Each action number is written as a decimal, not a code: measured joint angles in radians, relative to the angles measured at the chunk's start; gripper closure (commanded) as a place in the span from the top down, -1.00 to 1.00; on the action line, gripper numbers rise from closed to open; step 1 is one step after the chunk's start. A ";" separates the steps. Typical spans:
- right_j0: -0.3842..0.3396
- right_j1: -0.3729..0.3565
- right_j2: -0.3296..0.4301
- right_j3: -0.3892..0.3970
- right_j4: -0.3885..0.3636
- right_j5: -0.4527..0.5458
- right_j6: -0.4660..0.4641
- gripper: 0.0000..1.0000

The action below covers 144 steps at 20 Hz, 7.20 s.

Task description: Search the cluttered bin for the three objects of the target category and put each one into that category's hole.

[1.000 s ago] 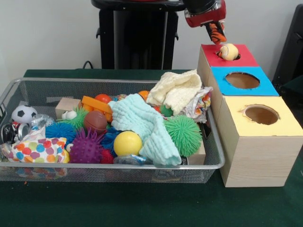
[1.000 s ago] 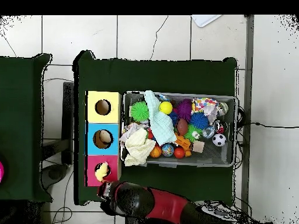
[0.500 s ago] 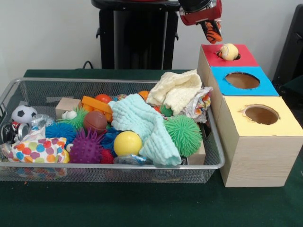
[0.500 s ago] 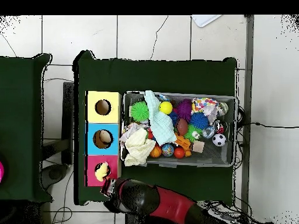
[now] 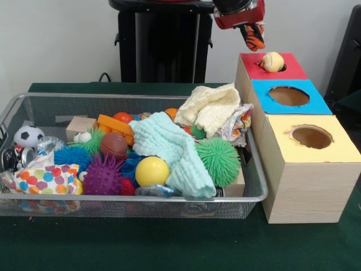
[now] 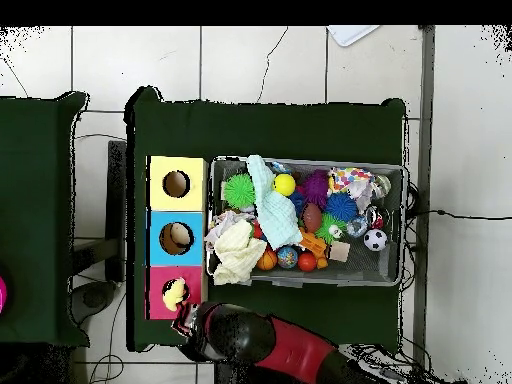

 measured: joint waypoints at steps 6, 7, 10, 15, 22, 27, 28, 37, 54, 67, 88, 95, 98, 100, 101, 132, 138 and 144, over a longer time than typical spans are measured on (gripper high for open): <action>0.000 0.000 0.014 -0.001 0.030 0.004 0.000 -1.00; 0.000 0.000 0.021 -0.001 0.035 0.004 0.000 -1.00; 0.000 0.000 0.033 -0.002 0.045 0.004 0.000 -1.00; -0.004 0.000 0.053 -0.002 0.056 0.004 0.000 -1.00; -0.018 0.000 0.080 -0.006 0.061 0.004 0.000 -1.00; -0.018 0.000 0.080 -0.015 0.061 0.004 0.000 -1.00; -0.018 0.000 0.080 -0.017 0.061 0.004 0.000 -1.00; -0.017 0.008 0.081 -0.025 0.061 0.004 0.000 -1.00; 0.010 0.094 0.081 -0.031 0.062 -0.102 0.000 -1.00; 0.064 0.182 0.039 -0.073 0.058 -0.196 0.000 -1.00; 0.307 0.161 -0.217 -0.254 0.036 0.004 0.002 1.00; 0.296 0.155 -0.220 -0.263 0.021 0.041 0.001 1.00; 0.289 0.149 -0.220 -0.265 0.015 0.057 0.001 1.00; 0.287 0.143 -0.221 -0.267 0.012 0.074 0.001 1.00; 0.287 0.138 -0.222 -0.268 0.010 0.082 0.002 1.00; 0.299 -0.081 -0.419 -0.273 -0.048 0.281 0.001 1.00; 0.259 -0.063 -0.411 -0.273 -0.048 0.271 0.001 1.00; 0.239 -0.046 -0.410 -0.273 -0.052 0.222 0.001 1.00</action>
